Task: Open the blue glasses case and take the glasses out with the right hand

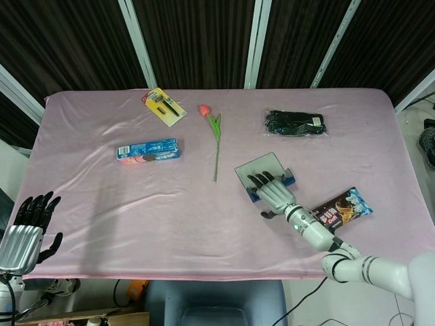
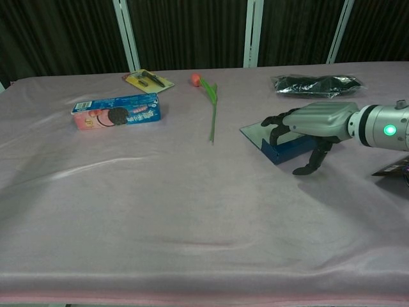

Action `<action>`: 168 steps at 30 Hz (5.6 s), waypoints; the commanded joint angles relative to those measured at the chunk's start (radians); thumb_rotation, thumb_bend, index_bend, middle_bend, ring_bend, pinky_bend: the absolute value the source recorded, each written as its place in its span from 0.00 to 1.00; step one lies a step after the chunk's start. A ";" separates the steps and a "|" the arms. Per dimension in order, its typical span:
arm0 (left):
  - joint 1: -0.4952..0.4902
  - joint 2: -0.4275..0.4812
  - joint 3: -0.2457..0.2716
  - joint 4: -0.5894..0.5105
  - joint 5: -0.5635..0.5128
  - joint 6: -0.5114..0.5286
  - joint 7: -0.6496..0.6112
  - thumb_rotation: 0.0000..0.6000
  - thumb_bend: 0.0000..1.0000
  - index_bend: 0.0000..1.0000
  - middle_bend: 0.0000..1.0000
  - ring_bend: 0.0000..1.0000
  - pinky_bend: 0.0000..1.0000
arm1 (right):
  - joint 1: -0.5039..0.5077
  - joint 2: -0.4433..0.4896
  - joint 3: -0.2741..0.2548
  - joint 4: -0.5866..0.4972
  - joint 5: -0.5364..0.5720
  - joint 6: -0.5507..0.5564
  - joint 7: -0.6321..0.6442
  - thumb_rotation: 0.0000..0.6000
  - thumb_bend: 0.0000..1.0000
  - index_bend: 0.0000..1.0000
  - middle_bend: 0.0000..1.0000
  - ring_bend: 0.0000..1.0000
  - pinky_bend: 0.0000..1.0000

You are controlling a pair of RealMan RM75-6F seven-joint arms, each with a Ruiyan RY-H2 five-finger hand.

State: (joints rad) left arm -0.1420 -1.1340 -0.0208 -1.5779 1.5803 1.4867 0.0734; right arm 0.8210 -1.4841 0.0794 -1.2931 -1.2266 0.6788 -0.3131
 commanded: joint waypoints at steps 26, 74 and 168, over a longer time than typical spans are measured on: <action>-0.020 -0.026 0.013 -0.010 0.011 -0.035 0.069 1.00 0.38 0.00 0.00 0.00 0.02 | -0.158 0.216 -0.169 -0.044 -0.161 0.091 0.128 1.00 0.40 0.48 0.08 0.00 0.00; -0.013 -0.014 -0.006 -0.012 -0.040 -0.036 0.060 1.00 0.38 0.00 0.00 0.00 0.02 | 0.038 -0.058 0.089 0.349 0.087 -0.010 -0.015 1.00 0.40 0.54 0.08 0.00 0.00; -0.018 0.015 0.017 -0.017 -0.011 -0.052 -0.006 1.00 0.39 0.00 0.00 0.00 0.02 | 0.038 -0.201 0.112 0.446 -0.006 0.219 -0.113 1.00 0.50 0.70 0.08 0.00 0.00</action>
State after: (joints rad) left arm -0.1596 -1.1190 -0.0043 -1.5952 1.5689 1.4348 0.0669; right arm 0.8554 -1.6798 0.1828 -0.8564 -1.2390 0.8900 -0.4156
